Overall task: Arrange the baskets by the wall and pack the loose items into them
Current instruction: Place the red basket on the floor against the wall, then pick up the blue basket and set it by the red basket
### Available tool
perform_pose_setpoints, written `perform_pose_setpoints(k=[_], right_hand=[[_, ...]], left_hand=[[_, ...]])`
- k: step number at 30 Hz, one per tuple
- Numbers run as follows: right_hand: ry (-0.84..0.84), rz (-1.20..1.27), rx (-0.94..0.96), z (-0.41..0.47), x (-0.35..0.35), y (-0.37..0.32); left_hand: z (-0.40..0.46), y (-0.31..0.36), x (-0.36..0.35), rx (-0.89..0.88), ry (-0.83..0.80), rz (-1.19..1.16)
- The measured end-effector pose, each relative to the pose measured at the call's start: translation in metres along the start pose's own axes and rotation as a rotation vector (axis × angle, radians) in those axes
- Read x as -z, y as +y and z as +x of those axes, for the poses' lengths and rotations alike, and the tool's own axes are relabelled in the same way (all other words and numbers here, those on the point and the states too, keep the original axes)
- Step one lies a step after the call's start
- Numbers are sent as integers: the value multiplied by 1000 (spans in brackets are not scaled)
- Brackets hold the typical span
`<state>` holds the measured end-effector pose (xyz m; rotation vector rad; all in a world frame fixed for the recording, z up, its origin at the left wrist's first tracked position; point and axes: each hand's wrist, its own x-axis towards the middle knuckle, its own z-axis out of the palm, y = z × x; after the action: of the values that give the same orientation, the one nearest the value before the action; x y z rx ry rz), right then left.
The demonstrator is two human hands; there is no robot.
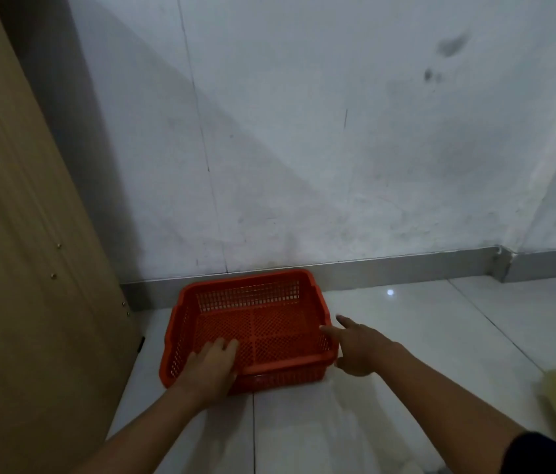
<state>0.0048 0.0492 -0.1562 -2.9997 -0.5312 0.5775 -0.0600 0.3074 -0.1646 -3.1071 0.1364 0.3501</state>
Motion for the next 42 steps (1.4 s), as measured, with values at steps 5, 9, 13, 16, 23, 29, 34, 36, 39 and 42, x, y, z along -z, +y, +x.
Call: perform_pose_setpoints(k=[5,9,13,16,23,29,34,36,39,42], right_hand=[[-51,13,-20,-2,2,2],[-35,28,-13,-12,8,11],[10,48,-22,-32,18,26],[73,65,-52,-59,35,45],[374,76,-209,-183,96,133],[726,118,-538,-345,113,236],[939,241,-912,-486,67,312],[984,262,-1054,-533,36,342],[937,344,-1249,-585,-30,383],[821,463,-1401,-614,-108,404]], left_hand=[[1,8,3,-44,-128,40],[4,16,15,-34,-178,42],[7,44,30,-19,-338,189],[14,78,46,-67,-502,355],[33,265,127,-555,-31,124],[-34,461,192,-1014,283,-322],[-125,590,192,-1258,342,-534],[-154,630,177,-1326,322,-559],[-194,682,138,-1423,301,-495],[-232,715,91,-1530,276,-453]])
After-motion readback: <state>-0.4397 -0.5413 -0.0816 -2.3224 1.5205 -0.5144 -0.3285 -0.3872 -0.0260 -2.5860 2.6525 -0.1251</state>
